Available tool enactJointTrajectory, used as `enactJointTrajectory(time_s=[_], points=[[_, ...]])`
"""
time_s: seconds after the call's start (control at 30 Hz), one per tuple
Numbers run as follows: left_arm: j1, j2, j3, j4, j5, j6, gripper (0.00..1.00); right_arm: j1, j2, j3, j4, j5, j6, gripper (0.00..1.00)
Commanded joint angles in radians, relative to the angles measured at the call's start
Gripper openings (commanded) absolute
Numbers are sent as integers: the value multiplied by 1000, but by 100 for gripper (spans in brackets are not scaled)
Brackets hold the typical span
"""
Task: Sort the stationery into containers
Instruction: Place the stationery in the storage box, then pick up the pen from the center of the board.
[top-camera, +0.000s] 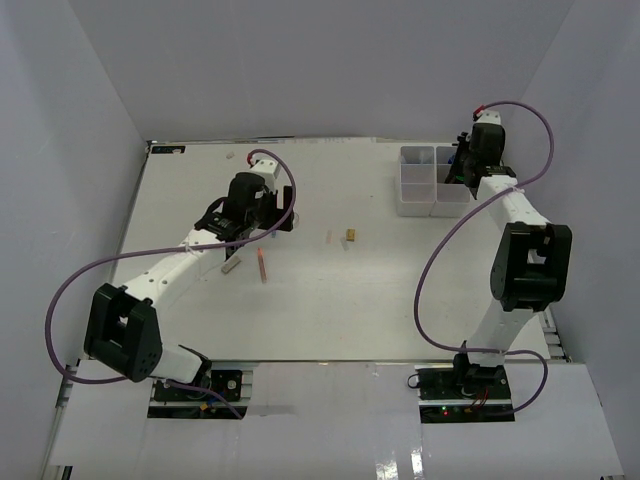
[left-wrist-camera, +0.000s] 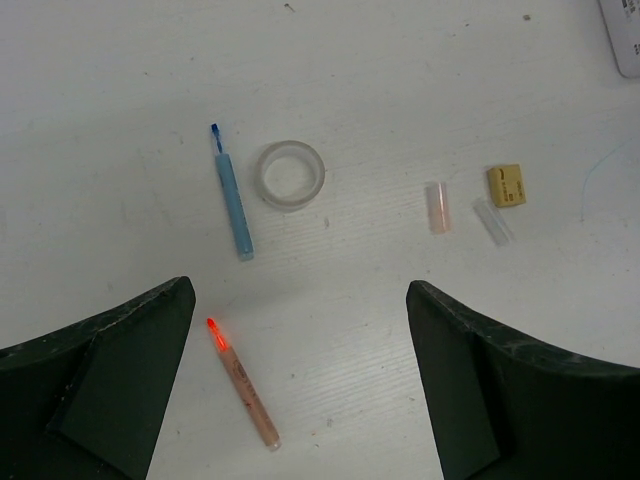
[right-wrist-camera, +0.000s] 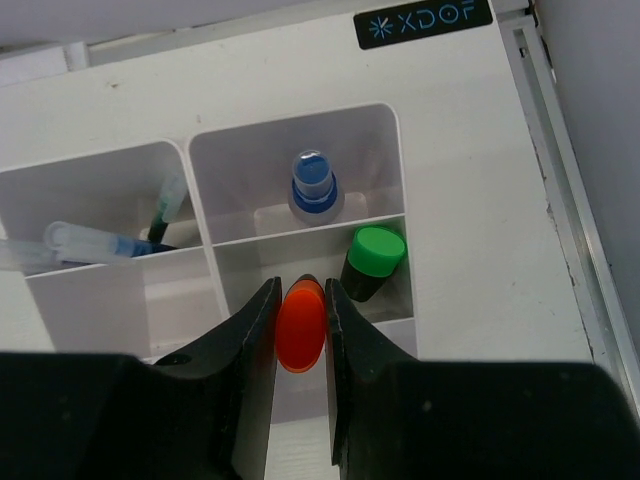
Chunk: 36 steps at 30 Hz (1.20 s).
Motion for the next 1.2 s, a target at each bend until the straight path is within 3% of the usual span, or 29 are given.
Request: enactJointTrajectory(time_s=[0.0,0.17,0.27,0.53,0.7,0.93,1.17], points=[[3,0,12,-12,-19,-9,98,-13,48,60,40,-3,0,8],[3,9,10,-12,-38,-9,98,-13,103,80,42,-7,18,14],[3,20,13,-12,-35,-9,98,-13,96,69,42,-4,26,37],[6,52,29,-41,-70,-23,98,-13,4,57,-24,3,18,76],[6,60,32,-57,-96,-55,98,-13,-166,-17,-56,-87,26,98],[6,17,17,-185,-206,-198,98,6,-470,-277,-24,-251,75,91],[6,-75,-167,-244,-211,-359,98,70,-656,-504,-14,-310,78,90]])
